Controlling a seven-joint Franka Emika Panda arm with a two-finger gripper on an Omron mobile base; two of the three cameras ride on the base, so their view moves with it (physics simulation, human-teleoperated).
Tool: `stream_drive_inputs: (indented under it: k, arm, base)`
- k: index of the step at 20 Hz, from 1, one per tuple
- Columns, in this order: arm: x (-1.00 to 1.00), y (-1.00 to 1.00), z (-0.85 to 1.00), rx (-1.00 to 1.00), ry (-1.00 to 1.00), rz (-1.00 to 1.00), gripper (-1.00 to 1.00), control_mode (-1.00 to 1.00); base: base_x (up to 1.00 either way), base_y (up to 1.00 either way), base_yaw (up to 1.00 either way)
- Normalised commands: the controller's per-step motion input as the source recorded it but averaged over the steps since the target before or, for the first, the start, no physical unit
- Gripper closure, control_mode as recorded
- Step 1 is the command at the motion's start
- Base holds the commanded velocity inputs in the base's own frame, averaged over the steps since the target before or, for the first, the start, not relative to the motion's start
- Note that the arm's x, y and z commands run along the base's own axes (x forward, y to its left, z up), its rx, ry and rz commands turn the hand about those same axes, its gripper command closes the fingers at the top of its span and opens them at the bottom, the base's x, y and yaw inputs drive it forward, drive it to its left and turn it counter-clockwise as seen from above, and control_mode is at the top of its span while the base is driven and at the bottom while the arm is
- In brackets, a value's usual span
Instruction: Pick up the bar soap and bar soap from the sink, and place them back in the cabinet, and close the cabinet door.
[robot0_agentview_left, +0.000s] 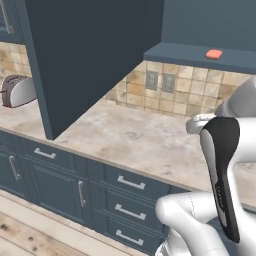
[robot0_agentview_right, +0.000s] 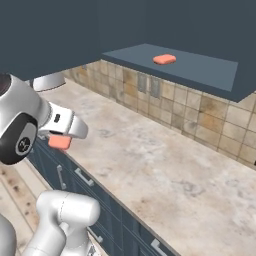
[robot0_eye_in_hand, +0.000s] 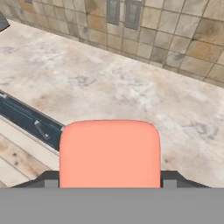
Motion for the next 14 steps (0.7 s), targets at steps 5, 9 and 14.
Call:
stream_drive_inputs:
  k: [5, 9, 14]
  arm:
    - [0.0, -0.02, 0.41, 0.0, -0.1, -0.05, 1.0, -1.0]
    - [0.0, -0.18, 0.35, 0.0, -0.06, -0.09, 1.0, -1.0]
    - [0.0, -0.24, 0.25, 0.0, -0.03, -0.13, 1.0, -1.0]
  base:
    - [0.0, 0.0, 0.0]
    - [0.0, 0.0, 0.0]
    - [0.0, 0.0, 0.0]
